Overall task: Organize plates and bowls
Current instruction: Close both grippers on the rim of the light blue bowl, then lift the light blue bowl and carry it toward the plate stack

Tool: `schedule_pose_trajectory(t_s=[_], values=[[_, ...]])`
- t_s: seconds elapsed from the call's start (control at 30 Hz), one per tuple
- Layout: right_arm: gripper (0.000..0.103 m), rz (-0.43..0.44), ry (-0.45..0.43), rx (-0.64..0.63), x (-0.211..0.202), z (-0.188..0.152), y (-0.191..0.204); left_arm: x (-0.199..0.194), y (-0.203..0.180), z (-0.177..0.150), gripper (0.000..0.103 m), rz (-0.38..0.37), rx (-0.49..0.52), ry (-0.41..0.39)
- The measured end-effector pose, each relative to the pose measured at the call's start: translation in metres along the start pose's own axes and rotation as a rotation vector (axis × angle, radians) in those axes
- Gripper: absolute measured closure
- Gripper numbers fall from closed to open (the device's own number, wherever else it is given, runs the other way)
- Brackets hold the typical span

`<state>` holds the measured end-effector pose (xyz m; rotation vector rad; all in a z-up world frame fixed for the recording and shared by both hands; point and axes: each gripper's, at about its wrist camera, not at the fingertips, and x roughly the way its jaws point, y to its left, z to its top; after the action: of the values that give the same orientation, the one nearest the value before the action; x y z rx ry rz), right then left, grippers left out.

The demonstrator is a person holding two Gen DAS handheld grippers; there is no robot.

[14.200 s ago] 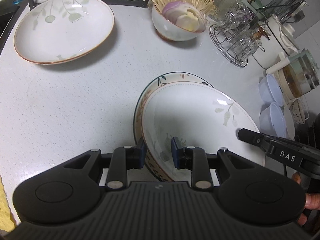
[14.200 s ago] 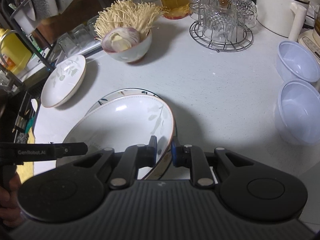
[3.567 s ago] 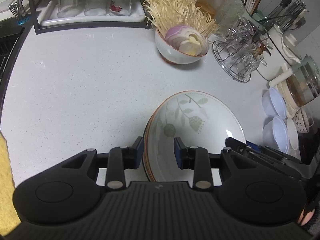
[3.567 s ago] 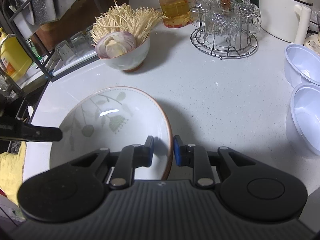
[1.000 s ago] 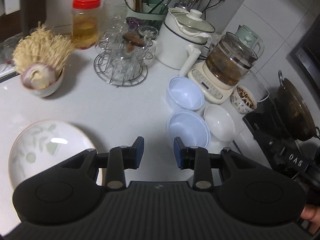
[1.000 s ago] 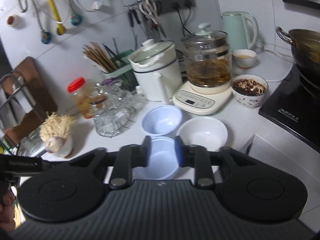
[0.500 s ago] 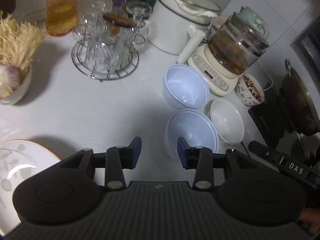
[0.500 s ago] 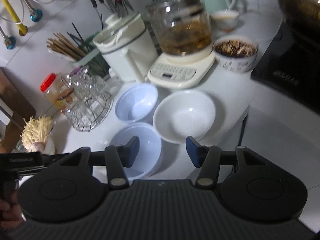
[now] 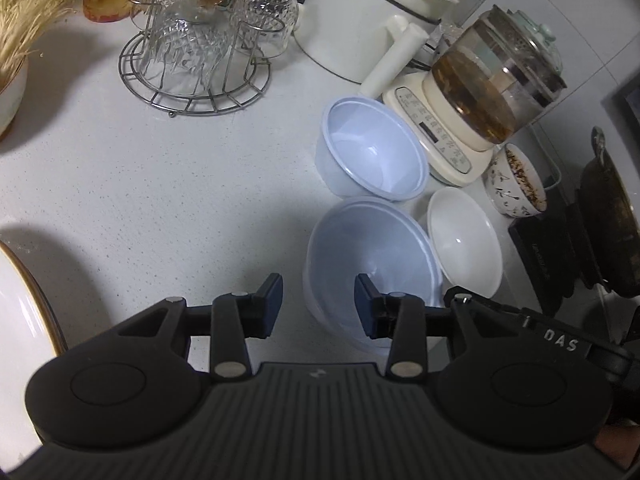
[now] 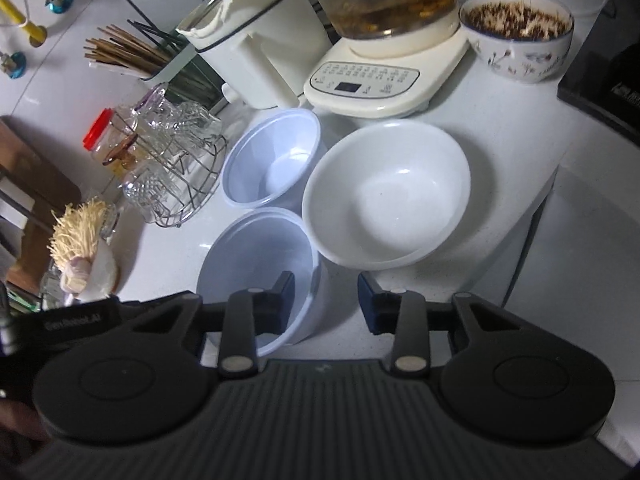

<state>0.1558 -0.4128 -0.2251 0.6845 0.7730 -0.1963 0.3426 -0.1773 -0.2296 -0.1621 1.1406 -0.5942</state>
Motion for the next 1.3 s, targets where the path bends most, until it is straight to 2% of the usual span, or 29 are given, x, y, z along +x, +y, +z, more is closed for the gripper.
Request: schedule_pose_trajectory(t_s=[0.1,0.13,0.27,0.37,0.4,0.6,0.77,1.07,1.3], values=[[0.067,0.037,0.026,0.010,0.008,0.002,-0.002,0.002,0.003,-0.001,0.060,0.009,-0.027,-0.007],[0.072,0.043,0.035,0.007,0.010,0.002,-0.002,0.002,0.004,-0.002,0.062,0.007,-0.031,-0.007],[0.083,0.057,0.042,0.022,0.015,0.003,-0.003,0.006,0.006,-0.007,0.077,-0.006,-0.058,0.000],[0.088,0.074,0.056,0.024,0.018,0.002,-0.004,0.008,0.007,-0.011,0.085,-0.009,-0.068,-0.006],[0.090,0.079,0.062,0.016,0.020,0.002,-0.003,0.008,0.007,-0.012,0.090,-0.013,-0.074,-0.007],[0.091,0.081,0.083,-0.021,0.018,0.001,0.007,-0.003,0.010,-0.015,0.092,-0.016,-0.116,-0.018],[0.091,0.107,0.107,-0.072,0.015,0.005,0.021,-0.020,0.015,-0.019,0.092,0.010,-0.150,-0.037],[0.091,0.168,0.161,-0.208,0.026,0.011,0.060,-0.051,0.036,-0.026,0.092,0.090,-0.234,-0.103],[0.091,0.209,0.206,-0.307,0.040,0.006,0.081,-0.059,0.049,-0.039,0.092,0.149,-0.297,-0.134]])
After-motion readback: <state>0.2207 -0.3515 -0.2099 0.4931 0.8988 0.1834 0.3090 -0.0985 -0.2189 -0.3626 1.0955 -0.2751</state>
